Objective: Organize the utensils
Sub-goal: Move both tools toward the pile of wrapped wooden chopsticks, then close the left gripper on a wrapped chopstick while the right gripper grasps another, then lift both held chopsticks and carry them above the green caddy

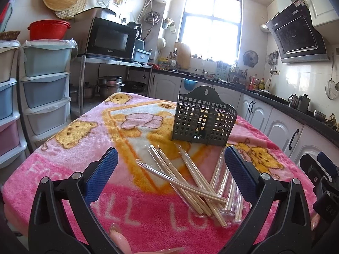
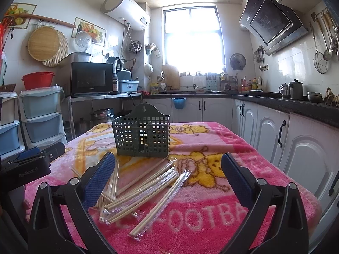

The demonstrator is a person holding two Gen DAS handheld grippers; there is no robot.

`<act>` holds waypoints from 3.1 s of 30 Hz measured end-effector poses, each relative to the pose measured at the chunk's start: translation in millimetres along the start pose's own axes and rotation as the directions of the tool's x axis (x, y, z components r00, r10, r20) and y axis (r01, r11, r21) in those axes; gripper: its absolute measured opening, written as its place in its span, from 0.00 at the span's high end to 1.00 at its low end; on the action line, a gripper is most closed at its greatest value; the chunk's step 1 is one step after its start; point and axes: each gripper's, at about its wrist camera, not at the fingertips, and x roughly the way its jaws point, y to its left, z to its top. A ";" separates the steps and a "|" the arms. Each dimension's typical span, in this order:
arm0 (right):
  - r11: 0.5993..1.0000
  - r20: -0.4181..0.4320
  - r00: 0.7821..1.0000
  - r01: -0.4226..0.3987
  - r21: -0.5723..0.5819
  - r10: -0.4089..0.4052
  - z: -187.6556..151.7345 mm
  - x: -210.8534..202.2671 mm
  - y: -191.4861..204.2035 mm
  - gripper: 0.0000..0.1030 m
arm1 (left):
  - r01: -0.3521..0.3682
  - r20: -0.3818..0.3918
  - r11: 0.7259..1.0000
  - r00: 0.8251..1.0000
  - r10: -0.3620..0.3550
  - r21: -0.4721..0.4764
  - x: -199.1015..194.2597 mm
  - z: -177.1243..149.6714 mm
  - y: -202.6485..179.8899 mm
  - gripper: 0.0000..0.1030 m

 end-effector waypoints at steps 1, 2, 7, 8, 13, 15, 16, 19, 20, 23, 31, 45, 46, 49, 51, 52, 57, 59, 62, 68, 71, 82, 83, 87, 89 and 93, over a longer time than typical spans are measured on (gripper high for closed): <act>1.000 -0.002 1.000 -0.003 -0.002 0.003 0.1 1.2 0.6 0.06 | -0.003 -0.002 1.000 1.000 0.003 -0.003 0.7 -0.3 0.4 0.10; 1.000 -0.005 1.000 -0.008 -0.006 0.008 -0.4 2.3 2.0 0.06 | -0.008 -0.003 1.000 1.000 0.008 -0.005 0.4 -0.5 1.2 0.10; 0.998 -0.035 0.998 -0.048 -0.029 0.047 0.8 11.6 5.7 0.06 | -0.039 -0.004 0.999 0.999 0.039 -0.024 0.1 2.0 9.2 0.10; 0.998 -0.042 0.998 -0.058 -0.033 0.056 1.8 14.3 6.7 0.06 | -0.046 -0.008 0.998 0.999 0.046 -0.032 1.1 3.0 12.2 0.10; 0.995 -0.085 0.992 -0.096 -0.041 0.092 9.8 30.7 11.2 0.06 | -0.078 -0.036 0.995 0.996 0.075 -0.070 8.6 9.9 30.1 0.10; 0.994 -0.117 0.988 -0.103 -0.042 0.098 13.2 41.8 12.3 0.06 | -0.094 -0.069 0.992 0.994 0.089 -0.079 16.0 13.3 36.6 0.10; 0.994 -0.131 0.987 -0.104 -0.042 0.098 14.8 46.8 12.2 0.06 | -0.098 -0.078 0.992 0.993 0.092 -0.083 18.8 14.6 38.9 0.10; 0.997 -0.202 0.977 -0.068 -0.033 0.060 22.5 71.3 7.4 0.06 | -0.072 -0.134 0.989 0.989 0.055 -0.129 32.2 19.9 46.6 0.10; 0.999 -0.254 0.967 -0.023 -0.025 0.016 25.5 85.7 3.5 0.06 | -0.042 -0.160 0.986 0.987 0.016 -0.161 38.9 22.3 48.2 0.10; 0.998 -0.340 0.940 0.026 0.056 -0.006 28.3 118.3 -20.4 0.06 | -0.014 -0.212 0.980 0.977 -0.029 -0.198 55.9 25.7 45.5 0.10; 0.983 -0.540 0.841 0.119 0.137 -0.027 14.0 181.1 -71.6 0.35 | -0.058 -0.359 0.965 0.932 -0.040 -0.257 100.2 19.5 55.2 0.10; 0.972 -0.692 0.713 0.062 0.226 0.115 -14.4 226.6 -76.0 0.70 | 0.025 -0.433 0.903 0.872 -0.229 -0.429 123.7 -0.1 64.5 0.27; 0.969 -0.697 0.706 0.060 0.238 0.127 -16.4 229.3 -75.9 0.72 | 0.030 -0.434 0.902 0.869 -0.237 -0.432 124.6 0.1 63.1 0.29; 0.968 -0.709 0.692 0.060 0.243 0.135 -20.7 234.5 -76.0 0.77 | 0.040 -0.433 0.896 0.865 -0.252 -0.442 125.2 0.2 61.1 0.36; 0.968 -0.715 0.687 0.067 0.242 0.132 -22.1 237.8 -76.9 0.80 | 0.040 -0.436 0.895 0.863 -0.255 -0.445 126.6 -0.1 60.7 0.43; 0.968 -0.715 0.687 0.067 0.243 0.132 -22.4 239.5 -77.1 0.80 | 0.043 -0.435 0.895 0.863 -0.257 -0.444 127.6 -0.4 60.1 0.48; 0.970 -0.708 0.693 0.055 0.238 0.135 -22.7 242.9 -77.1 0.90 | 0.043 -0.436 0.899 0.864 -0.253 -0.436 128.8 -0.2 60.7 0.68; 0.970 -0.703 0.698 0.048 0.238 0.138 -21.9 243.8 -77.7 0.93 | 0.043 -0.433 0.899 0.866 -0.251 -0.436 129.2 0.7 61.5 0.77; 0.966 -0.692 0.705 0.042 0.255 0.152 -20.4 243.6 -81.3 0.94 | 0.057 -0.424 0.902 0.868 -0.257 -0.429 129.3 4.6 60.9 0.88; 0.956 -0.658 0.735 0.051 0.290 0.161 -11.4 235.9 -97.3 0.94 | 0.115 -0.386 0.908 0.878 -0.282 -0.402 127.1 22.5 52.7 0.94; 0.954 -0.631 0.759 0.042 0.298 0.164 -3.7 229.8 -104.0 0.94 | 0.152 -0.357 0.912 0.886 -0.297 -0.381 126.2 37.8 45.0 0.95; 0.960 -0.502 0.845 -0.042 0.278 0.183 47.8 207.3 -104.8 0.95 | 0.303 -0.286 0.912 0.880 -0.379 -0.276 125.5 91.2 -1.2 0.97; 0.960 -0.493 0.850 -0.049 0.276 0.185 51.9 205.7 -103.8 0.95 | 0.318 -0.285 0.909 0.875 -0.390 -0.269 125.5 94.5 -6.6 0.97; 0.962 -0.437 0.877 -0.088 0.259 0.198 74.5 195.8 -97.4 0.95 | 0.354 -0.276 0.906 0.869 -0.411 -0.231 126.0 105.0 -25.5 0.97; 0.962 -0.409 0.888 -0.113 0.249 0.210 86.8 191.6 -92.8 0.96 | 0.368 -0.272 0.903 0.866 -0.419 -0.222 126.1 108.4 -33.2 0.97; 0.964 -0.366 0.903 -0.153 0.219 0.227 106.4 185.9 -82.4 0.96 | 0.396 -0.260 0.899 0.862 -0.434 -0.189 125.7 119.5 -47.1 0.97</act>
